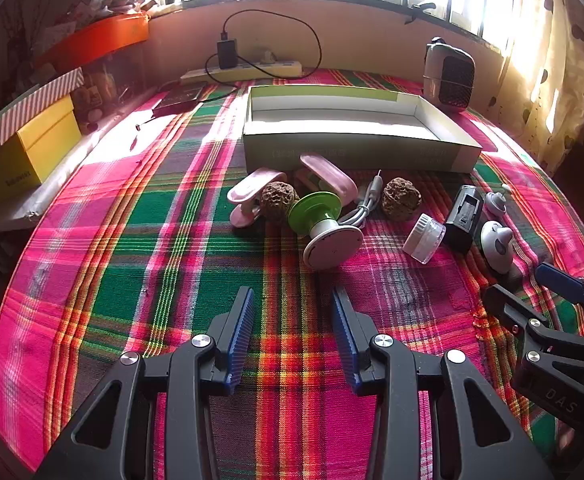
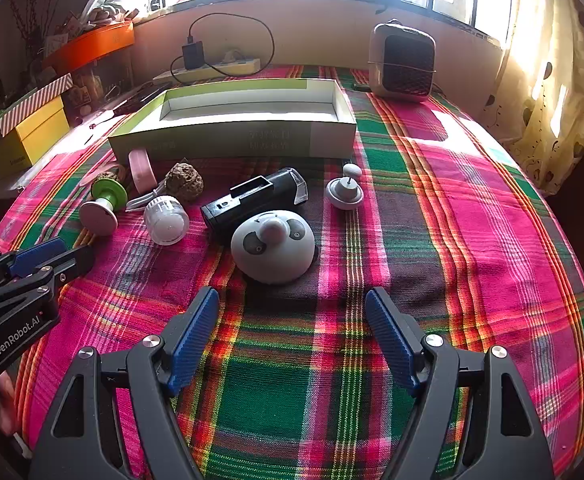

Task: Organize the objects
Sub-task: 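Move the right gripper to the white dome and close on it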

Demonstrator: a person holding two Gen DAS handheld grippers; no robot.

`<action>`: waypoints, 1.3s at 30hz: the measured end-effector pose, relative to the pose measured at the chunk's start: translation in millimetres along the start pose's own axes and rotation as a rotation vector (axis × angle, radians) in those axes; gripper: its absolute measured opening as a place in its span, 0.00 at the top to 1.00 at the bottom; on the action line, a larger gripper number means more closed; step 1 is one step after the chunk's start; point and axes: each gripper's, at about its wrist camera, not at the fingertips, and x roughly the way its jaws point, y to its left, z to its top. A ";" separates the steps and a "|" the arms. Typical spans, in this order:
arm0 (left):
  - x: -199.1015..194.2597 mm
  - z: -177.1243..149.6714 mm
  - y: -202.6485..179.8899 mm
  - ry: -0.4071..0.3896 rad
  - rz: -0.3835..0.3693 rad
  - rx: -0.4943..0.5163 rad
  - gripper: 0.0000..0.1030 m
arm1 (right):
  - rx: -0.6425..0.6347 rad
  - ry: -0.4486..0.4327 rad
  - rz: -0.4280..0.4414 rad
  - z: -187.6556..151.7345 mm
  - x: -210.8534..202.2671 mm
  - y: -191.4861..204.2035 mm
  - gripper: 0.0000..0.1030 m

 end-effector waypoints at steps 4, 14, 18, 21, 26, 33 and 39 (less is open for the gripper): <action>1.6 -1.2 1.4 0.000 -0.010 -0.005 0.65 | -0.006 0.002 0.007 0.4 3.7 -1.3 0.26; 6.8 9.0 3.0 0.047 -0.019 0.002 0.65 | -0.042 0.045 0.036 14.8 10.3 -8.4 0.26; 9.8 12.7 3.3 0.044 -0.031 0.020 0.65 | -0.040 0.066 0.034 24.3 17.4 -15.1 0.26; 9.4 13.4 5.6 0.047 -0.047 0.014 0.65 | -0.054 0.076 0.040 29.0 20.3 -14.8 0.26; 9.1 15.9 14.7 0.050 -0.103 -0.042 0.65 | -0.081 0.072 0.064 33.1 24.7 -12.8 0.26; 15.3 23.6 7.8 0.041 -0.194 -0.043 0.61 | -0.114 0.075 0.091 38.8 29.5 -11.4 0.26; 23.5 33.6 5.8 0.051 -0.197 -0.055 0.61 | -0.126 0.074 0.105 39.5 29.7 -11.3 0.26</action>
